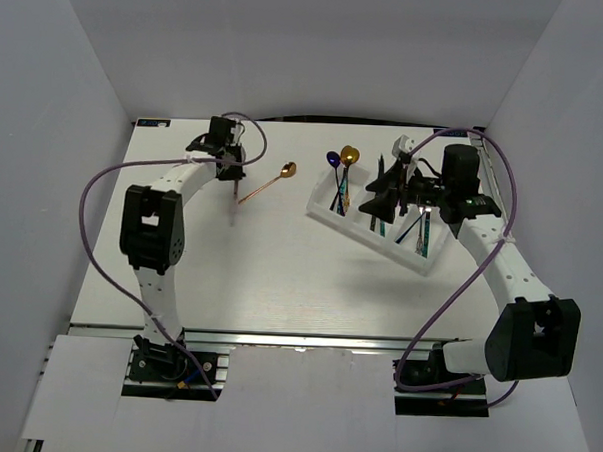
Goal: Sort the eating utensils into containers
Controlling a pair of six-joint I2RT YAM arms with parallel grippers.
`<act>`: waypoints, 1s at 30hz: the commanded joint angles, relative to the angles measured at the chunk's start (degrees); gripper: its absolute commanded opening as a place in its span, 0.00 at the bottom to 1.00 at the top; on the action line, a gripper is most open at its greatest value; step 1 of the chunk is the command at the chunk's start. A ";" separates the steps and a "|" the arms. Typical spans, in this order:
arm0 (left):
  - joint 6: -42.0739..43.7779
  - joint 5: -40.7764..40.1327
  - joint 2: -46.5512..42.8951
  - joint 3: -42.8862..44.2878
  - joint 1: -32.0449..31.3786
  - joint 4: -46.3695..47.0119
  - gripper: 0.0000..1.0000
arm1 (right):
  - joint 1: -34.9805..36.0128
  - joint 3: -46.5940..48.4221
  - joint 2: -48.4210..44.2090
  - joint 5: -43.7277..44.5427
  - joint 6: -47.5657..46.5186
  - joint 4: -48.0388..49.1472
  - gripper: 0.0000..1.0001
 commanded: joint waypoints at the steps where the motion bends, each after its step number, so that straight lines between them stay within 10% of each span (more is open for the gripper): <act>1: -2.58 11.80 -13.51 -4.06 -2.04 8.52 0.00 | -0.88 -0.54 -0.75 0.18 0.60 1.94 0.68; 11: -11.88 31.25 -13.99 -9.81 -12.67 32.58 0.00 | -3.51 -1.33 -1.54 0.10 2.01 3.52 0.68; 30: -17.97 22.65 10.11 12.35 -21.03 41.67 0.00 | -4.84 -1.86 -1.80 -0.70 2.45 4.31 0.69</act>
